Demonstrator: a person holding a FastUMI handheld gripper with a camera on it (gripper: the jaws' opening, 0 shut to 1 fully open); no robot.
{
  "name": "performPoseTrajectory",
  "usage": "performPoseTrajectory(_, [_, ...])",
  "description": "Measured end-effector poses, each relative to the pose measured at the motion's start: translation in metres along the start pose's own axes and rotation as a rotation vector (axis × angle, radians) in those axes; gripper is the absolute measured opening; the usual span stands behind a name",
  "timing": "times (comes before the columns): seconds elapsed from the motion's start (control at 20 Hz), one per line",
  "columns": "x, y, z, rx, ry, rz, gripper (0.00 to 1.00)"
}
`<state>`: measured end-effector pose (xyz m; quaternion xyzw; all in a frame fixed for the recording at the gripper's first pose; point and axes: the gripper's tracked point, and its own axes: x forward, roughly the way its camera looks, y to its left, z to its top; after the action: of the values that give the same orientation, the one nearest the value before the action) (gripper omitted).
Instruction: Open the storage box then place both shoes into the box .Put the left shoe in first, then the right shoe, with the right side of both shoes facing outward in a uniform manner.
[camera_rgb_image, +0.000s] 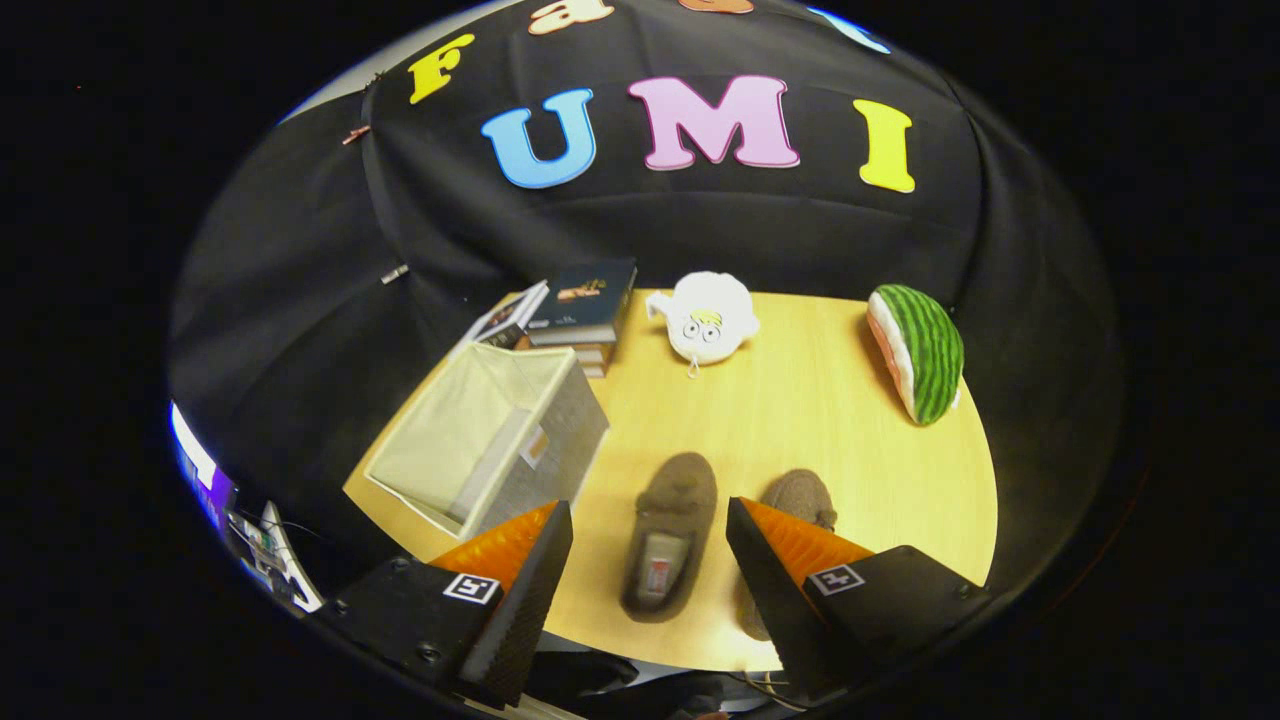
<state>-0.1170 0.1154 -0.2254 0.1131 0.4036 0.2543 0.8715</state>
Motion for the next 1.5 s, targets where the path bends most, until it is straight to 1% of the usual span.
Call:
performPoseTrajectory(0.1, [0.014, -0.004, -0.021, 0.006, 0.033, 0.002, 0.93])
performPoseTrajectory(0.15, [0.021, -0.008, -0.032, -0.003, 0.055, -0.002, 0.86])
performPoseTrajectory(0.25, [0.037, -0.016, -0.054, -0.042, 0.098, -0.016, 0.8])
performPoseTrajectory(0.4, [0.069, -0.028, -0.078, -0.077, 0.162, -0.054, 0.76])
performPoseTrajectory(0.55, [0.094, -0.036, -0.087, -0.059, 0.17, -0.083, 0.68])
performPoseTrajectory(0.7, [0.119, -0.038, -0.088, -0.016, 0.177, -0.106, 0.67])
performPoseTrajectory(0.85, [0.137, -0.036, -0.084, 0.025, 0.17, -0.123, 0.55])
performPoseTrajectory(0.9, [0.143, -0.039, -0.081, 0.025, 0.172, -0.141, 0.53])
performPoseTrajectory(0.95, [0.145, -0.043, -0.081, 0.026, 0.174, -0.16, 0.46])
performPoseTrajectory(1.05, [0.149, -0.048, -0.081, 0.044, 0.191, -0.185, 0.29])
performPoseTrajectory(1.1, [0.15, -0.052, -0.081, 0.063, 0.203, -0.197, 0.24])
performPoseTrajectory(1.15, [0.148, -0.051, -0.08, 0.083, 0.207, -0.192, 0.13])
performPoseTrajectory(1.25, [0.143, -0.05, -0.081, 0.104, 0.226, -0.186, 0.07])
performPoseTrajectory(1.3, [0.142, -0.05, -0.081, 0.118, 0.223, -0.187, 0.07])
performPoseTrajectory(1.35, [0.135, -0.049, -0.077, 0.129, 0.216, -0.19, 0.05])
performPoseTrajectory(1.5, [0.12, -0.045, -0.064, 0.155, 0.193, -0.2, 0.05])
